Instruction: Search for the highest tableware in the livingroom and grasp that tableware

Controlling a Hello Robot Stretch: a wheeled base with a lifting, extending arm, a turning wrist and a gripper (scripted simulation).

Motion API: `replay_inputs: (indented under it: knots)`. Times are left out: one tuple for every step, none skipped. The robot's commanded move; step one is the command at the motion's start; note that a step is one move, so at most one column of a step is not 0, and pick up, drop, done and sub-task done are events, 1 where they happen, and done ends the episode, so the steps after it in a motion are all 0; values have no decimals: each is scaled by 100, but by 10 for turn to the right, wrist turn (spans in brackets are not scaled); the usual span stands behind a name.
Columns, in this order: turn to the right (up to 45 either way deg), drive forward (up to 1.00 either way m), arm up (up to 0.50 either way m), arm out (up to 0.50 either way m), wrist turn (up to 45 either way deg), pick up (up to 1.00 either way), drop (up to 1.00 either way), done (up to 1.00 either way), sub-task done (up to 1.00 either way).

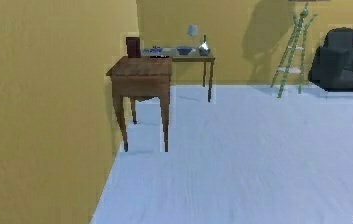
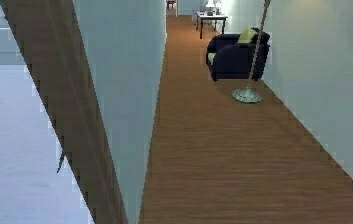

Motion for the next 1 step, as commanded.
replay_inputs:
  knots:
    - [0, 30, 0, 0, 0, 0, 0, 0, 0]
